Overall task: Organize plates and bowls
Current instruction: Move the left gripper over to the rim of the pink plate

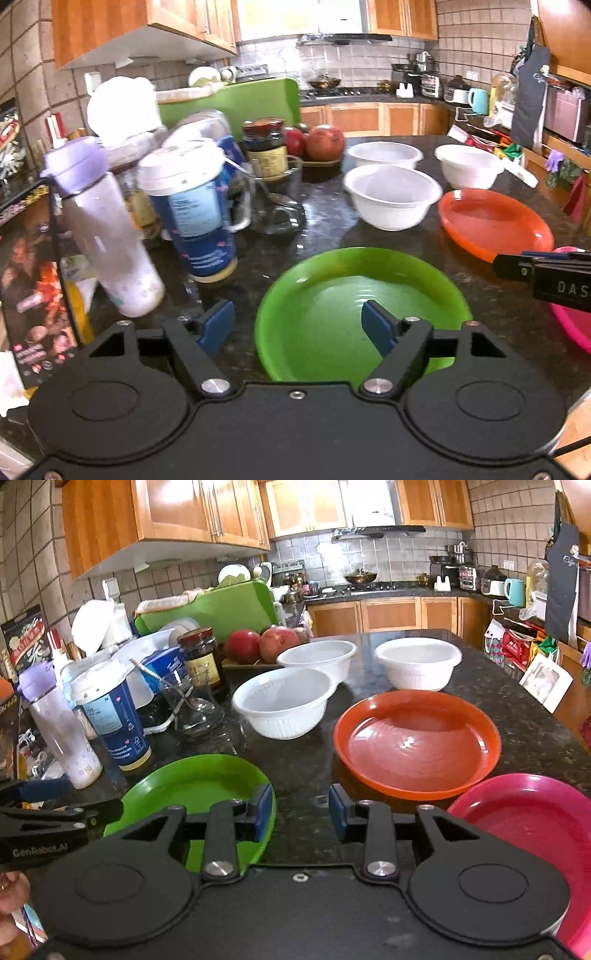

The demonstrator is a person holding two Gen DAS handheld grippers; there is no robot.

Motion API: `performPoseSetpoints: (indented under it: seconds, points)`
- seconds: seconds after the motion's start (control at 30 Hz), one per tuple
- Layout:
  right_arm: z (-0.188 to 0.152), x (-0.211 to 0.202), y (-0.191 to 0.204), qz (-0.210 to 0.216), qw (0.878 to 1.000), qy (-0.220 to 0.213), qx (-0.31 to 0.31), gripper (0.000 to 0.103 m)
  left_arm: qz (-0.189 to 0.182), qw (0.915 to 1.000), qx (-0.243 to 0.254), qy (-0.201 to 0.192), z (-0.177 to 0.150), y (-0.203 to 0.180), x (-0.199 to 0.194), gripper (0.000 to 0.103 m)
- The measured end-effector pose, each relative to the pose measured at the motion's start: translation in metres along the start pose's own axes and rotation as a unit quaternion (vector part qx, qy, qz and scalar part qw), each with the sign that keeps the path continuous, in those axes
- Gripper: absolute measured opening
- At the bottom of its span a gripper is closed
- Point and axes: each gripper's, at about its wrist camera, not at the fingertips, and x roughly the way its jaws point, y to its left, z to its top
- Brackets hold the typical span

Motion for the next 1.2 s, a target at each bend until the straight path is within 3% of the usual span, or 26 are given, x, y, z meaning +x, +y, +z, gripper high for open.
performPoseSetpoints:
  seconds: [0.37, 0.73, 0.93, 1.0, 1.2]
  points:
    - [0.007, -0.043, -0.099, -0.029, 0.999, -0.016, 0.024, 0.037, -0.067, 0.9975, -0.011, 0.022, 0.013, -0.076, 0.000, 0.076]
    - [0.002, -0.064, -0.189, -0.063, 0.997, -0.023, 0.044, 0.038, -0.129, 0.9878, -0.024, 0.083, 0.019, -0.153, 0.023, 0.076]
    - [-0.001, -0.062, -0.218, -0.043, 0.999, -0.006, 0.029, 0.038, -0.150, 0.9795, -0.061, 0.120, 0.012, -0.175, 0.033, 0.076]
    - [-0.003, -0.057, -0.224, -0.030, 0.999, 0.009, 0.020, 0.033, -0.156, 0.9777, -0.072, 0.121, 0.010, -0.179, 0.033, 0.076]
    - [-0.011, -0.046, -0.239, -0.006, 0.999, 0.039, 0.022, 0.032, -0.141, 0.9814, -0.069, 0.111, 0.006, -0.201, 0.028, 0.074]
